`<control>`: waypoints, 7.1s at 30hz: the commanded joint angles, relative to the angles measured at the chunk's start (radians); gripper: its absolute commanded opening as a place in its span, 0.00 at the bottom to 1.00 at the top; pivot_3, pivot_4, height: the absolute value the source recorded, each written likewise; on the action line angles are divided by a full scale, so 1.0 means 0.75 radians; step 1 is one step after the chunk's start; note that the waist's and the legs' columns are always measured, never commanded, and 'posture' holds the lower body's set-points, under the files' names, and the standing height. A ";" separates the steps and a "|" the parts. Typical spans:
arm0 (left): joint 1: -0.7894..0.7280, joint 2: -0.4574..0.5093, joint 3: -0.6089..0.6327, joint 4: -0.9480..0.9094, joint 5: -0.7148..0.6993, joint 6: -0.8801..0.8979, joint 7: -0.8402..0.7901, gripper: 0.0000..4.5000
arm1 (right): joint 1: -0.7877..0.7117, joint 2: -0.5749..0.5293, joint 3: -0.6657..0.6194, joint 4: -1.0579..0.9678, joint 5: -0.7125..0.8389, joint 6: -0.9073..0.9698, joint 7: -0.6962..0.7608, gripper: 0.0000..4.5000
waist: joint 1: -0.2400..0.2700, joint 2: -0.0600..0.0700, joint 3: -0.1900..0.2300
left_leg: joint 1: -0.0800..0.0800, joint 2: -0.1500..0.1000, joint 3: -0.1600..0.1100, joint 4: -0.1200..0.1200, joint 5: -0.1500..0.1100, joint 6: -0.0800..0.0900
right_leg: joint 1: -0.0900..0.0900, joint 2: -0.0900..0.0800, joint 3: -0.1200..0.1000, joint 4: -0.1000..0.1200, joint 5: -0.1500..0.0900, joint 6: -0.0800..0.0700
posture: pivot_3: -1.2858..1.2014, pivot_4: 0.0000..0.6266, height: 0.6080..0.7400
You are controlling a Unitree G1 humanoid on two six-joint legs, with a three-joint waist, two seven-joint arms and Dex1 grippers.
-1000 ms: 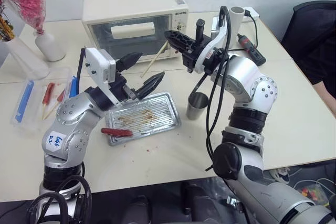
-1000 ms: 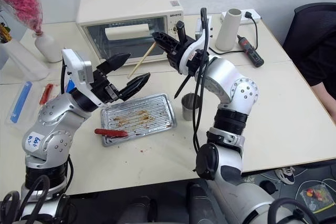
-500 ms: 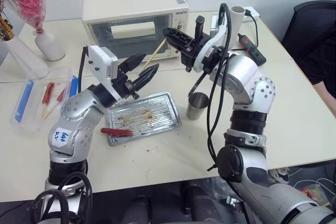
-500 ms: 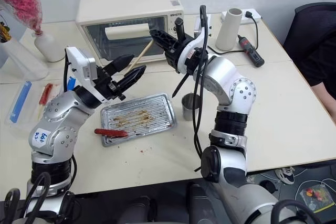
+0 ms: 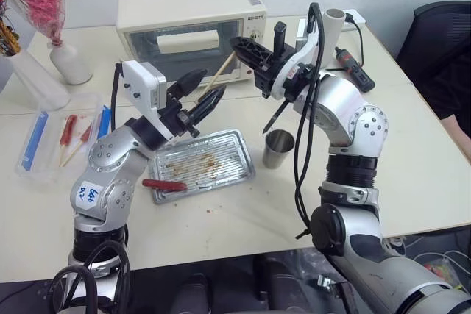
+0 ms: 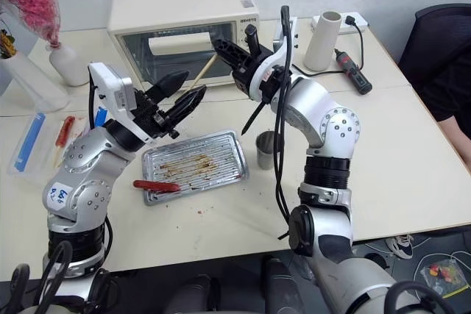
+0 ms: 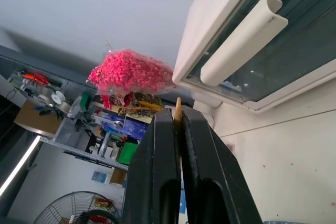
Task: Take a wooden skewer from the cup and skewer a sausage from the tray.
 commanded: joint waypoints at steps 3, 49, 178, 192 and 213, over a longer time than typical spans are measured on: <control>-0.014 -0.021 0.006 -0.055 -0.012 -0.010 0.020 0.16 | -0.003 -0.016 0.010 -0.031 0.002 -0.034 0.031 0.00 | 0.002 0.000 0.000 | 0.000 0.000 0.000 0.000 0.000 0.000 | 0.000 0.001 0.000 0.000 0.000 0.000 | 0.52 0.24 1.00; 1.127 0.537 1.282 -0.346 -0.325 0.300 -0.459 0.00 | -0.064 -0.351 1.229 -0.256 -1.496 -0.223 1.593 0.62 | 0.002 -0.002 -0.001 | -0.003 0.001 0.001 -0.001 -0.001 -0.004 | -0.010 -0.014 -0.011 0.001 -0.004 -0.008 | 0.52 0.24 1.00; 0.307 0.977 0.386 -0.079 -0.470 0.345 -0.911 0.00 | 0.059 -0.966 0.898 -0.478 -1.610 -0.488 2.444 0.03 | 0.008 -0.004 -0.002 | 0.000 -0.007 0.005 0.005 0.005 -0.014 | -0.016 -0.001 -0.027 0.029 -0.008 -0.014 | 0.52 0.24 1.00; 0.322 0.997 0.422 -0.063 -0.449 0.341 -0.944 0.00 | 0.073 -0.973 0.905 -0.436 -1.633 -0.522 2.445 0.03 | 0.008 -0.004 -0.002 | 0.000 -0.007 0.005 0.005 0.006 -0.014 | -0.016 -0.001 -0.027 0.029 -0.008 -0.014 | 0.52 0.24 1.00; 0.284 0.969 0.356 -0.065 -0.435 0.313 -0.935 0.00 | 0.057 -0.928 0.918 -0.459 -1.619 -0.513 2.411 0.03 | 0.008 -0.004 -0.002 | 0.000 -0.007 0.005 0.006 0.006 -0.015 | -0.016 0.000 -0.026 0.030 -0.008 -0.014 | 0.52 0.24 1.00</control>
